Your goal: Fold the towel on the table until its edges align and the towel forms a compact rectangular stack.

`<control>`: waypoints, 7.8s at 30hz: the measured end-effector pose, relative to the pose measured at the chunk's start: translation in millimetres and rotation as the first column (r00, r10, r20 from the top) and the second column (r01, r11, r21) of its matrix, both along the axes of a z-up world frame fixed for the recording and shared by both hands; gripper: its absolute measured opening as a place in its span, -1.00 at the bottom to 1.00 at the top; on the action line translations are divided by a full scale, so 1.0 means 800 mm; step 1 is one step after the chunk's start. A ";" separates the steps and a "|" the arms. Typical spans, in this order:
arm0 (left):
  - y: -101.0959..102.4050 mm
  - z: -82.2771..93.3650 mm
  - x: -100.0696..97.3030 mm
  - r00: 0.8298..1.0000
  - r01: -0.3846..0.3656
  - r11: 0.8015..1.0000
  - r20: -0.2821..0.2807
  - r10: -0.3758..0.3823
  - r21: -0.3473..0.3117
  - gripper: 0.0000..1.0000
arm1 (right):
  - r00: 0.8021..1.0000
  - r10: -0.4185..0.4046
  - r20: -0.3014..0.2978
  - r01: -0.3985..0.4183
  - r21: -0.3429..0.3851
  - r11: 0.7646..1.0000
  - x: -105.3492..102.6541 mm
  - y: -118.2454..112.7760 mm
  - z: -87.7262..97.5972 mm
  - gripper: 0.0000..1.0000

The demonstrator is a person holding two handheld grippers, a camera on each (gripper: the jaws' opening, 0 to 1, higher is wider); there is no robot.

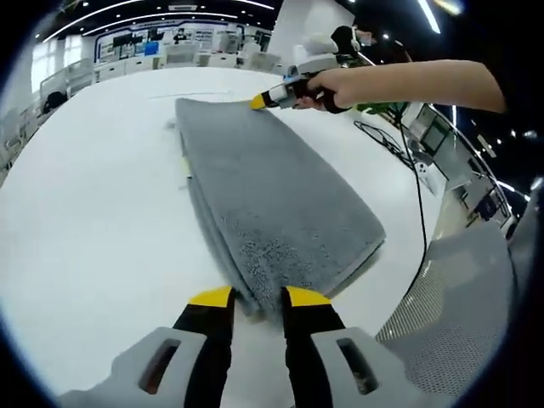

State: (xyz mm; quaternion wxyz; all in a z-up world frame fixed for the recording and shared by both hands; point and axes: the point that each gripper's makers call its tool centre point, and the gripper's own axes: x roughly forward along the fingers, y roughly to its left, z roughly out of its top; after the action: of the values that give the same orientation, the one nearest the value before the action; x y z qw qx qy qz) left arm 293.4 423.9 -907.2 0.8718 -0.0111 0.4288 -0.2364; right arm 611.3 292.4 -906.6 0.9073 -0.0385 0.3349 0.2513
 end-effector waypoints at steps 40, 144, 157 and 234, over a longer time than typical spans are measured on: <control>-0.060 -0.007 -0.002 0.976 0.220 0.975 -0.007 -0.220 0.019 -0.74 | 0.999 -0.028 0.043 0.030 -0.050 0.998 -0.018 -0.081 0.003 -0.58; -0.061 -0.006 -0.003 0.962 0.246 0.967 0.107 -0.252 0.065 -0.72 | 0.634 0.768 -0.087 -0.731 -0.393 0.558 -0.421 -0.020 -0.014 -0.65; -0.057 0.013 0.002 0.925 0.295 0.933 0.184 -0.333 0.205 -0.60 | 0.630 0.768 -0.111 -0.744 -0.367 0.558 -0.413 -0.025 -0.010 -0.85; -0.118 0.001 -0.007 0.626 0.632 0.585 0.109 -0.772 0.508 -0.88 | 0.628 0.743 -0.233 -0.777 -0.251 0.577 -0.419 -0.026 -0.006 -0.77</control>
State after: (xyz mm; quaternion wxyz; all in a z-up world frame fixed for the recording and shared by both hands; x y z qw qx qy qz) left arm 288.1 329.8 -906.6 0.7399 0.3891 0.2903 -0.4657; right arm 275.9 271.6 -911.6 0.6732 -0.3157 0.3688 0.5578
